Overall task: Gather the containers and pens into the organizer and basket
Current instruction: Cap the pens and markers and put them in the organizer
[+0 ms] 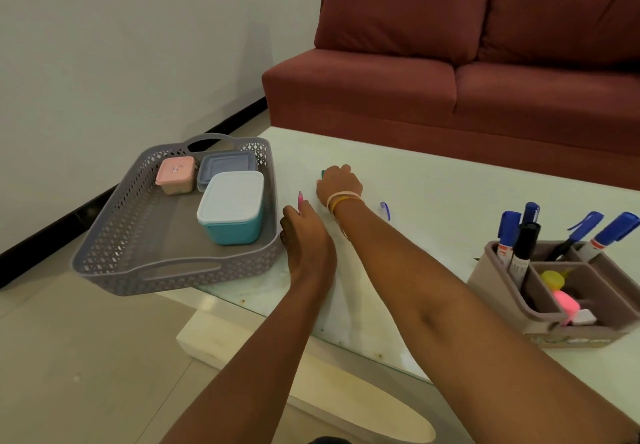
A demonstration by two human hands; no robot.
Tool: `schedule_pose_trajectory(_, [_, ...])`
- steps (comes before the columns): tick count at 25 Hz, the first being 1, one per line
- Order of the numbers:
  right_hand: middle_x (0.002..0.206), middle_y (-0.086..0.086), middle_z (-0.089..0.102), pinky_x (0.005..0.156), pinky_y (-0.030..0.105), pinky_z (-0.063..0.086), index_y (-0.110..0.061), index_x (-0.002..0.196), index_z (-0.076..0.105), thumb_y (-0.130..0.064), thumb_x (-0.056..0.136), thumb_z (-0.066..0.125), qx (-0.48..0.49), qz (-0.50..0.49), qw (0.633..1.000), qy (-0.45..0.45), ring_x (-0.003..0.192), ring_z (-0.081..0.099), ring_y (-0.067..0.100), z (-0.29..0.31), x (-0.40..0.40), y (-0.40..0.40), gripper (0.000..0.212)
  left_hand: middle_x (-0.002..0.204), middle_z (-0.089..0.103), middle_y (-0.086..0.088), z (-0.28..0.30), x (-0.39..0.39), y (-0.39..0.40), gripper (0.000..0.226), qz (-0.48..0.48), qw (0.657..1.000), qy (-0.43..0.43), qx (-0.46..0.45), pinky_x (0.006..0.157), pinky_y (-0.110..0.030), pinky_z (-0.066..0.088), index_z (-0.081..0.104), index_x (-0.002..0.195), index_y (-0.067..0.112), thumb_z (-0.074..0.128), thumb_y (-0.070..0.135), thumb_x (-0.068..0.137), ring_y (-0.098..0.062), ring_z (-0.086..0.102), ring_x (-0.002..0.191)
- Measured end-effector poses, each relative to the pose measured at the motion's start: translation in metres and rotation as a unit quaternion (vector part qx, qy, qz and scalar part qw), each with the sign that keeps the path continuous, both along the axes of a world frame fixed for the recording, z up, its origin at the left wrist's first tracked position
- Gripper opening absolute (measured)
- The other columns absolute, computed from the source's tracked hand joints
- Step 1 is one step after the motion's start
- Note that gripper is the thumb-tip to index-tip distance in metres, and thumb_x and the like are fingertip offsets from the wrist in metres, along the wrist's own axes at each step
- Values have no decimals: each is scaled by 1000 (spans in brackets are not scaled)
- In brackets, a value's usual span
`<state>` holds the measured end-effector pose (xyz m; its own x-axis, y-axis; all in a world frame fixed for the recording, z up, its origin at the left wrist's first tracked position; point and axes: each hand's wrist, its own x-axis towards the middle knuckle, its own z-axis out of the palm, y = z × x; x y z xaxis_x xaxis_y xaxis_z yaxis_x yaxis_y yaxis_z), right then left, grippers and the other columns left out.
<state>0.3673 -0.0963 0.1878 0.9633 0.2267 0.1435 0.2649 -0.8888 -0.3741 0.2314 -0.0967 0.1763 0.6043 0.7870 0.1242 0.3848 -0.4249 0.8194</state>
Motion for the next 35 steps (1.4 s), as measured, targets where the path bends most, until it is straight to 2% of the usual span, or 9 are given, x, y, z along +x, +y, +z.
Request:
schedule_pose_trajectory(11, [113,15,64,83,32,46,-7,120,50,-14,96,39,-37,-31,999,13,105,62,29,-1,-67,-42,28,133,48,-11,-1,1,5,44,-8,1000,14,-27,101,-42,36,46,130,13,24,39,103,-30,43,123])
schedule_pose_trajectory(14, [110,16,66,74,30,43,-4,115,52,-13,96,37,-35,-49,998,9,100,65,30,-9,-110,-75,25,130,48,-12,2,-10,2,35,-58,994,53,77,99,-36,36,50,130,12,29,22,103,-29,43,118])
schedule_pose_trajectory(16, [105,15,67,66,30,38,-3,110,54,-16,97,38,-47,-49,998,-9,94,66,30,-12,-135,-94,24,127,51,-10,6,-23,-2,31,-91,987,-3,133,97,-31,39,57,124,14,39,16,100,-26,47,116])
schedule_pose_trajectory(19, [106,15,63,65,31,38,-3,110,55,-17,98,35,-72,-28,996,-40,93,65,31,-9,-158,-110,27,123,56,-11,8,-43,-19,30,-191,968,-131,98,92,-19,41,63,121,10,45,11,98,-22,54,114])
schedule_pose_trajectory(22, [108,13,60,62,33,39,-4,115,51,-13,99,31,-133,36,985,-100,91,64,31,-10,-174,-122,27,126,56,-14,2,-59,-32,38,-316,941,-98,70,98,-23,40,59,128,8,40,2,96,-23,54,115])
schedule_pose_trajectory(24, [109,11,60,66,35,42,-6,122,49,-18,100,32,-113,72,987,-94,93,62,30,-12,-179,-134,30,123,60,-16,0,-66,-31,40,-361,924,-76,101,99,-29,43,61,125,5,39,-4,93,-26,56,113])
schedule_pose_trajectory(28, [107,8,58,73,36,45,-11,113,55,-40,100,38,-54,80,992,-82,96,60,27,-12,-187,-154,36,109,64,-16,-4,-75,-24,28,-357,925,-81,101,86,-18,41,67,110,1,49,-5,89,-24,59,101])
schedule_pose_trajectory(31, [105,8,58,76,36,46,-11,110,60,-39,96,48,-27,103,992,-73,95,60,27,-14,-192,-167,34,99,69,-13,-2,-76,-22,22,-298,949,-98,4,77,-14,43,69,108,3,59,5,89,-17,62,86])
schedule_pose_trajectory(35, [82,10,68,68,36,54,-15,106,61,-41,99,43,136,39,986,-89,75,66,29,-11,-199,-186,32,84,68,-8,-1,-78,-21,31,-308,936,-122,-123,66,-12,53,65,119,12,59,4,90,-10,62,65])
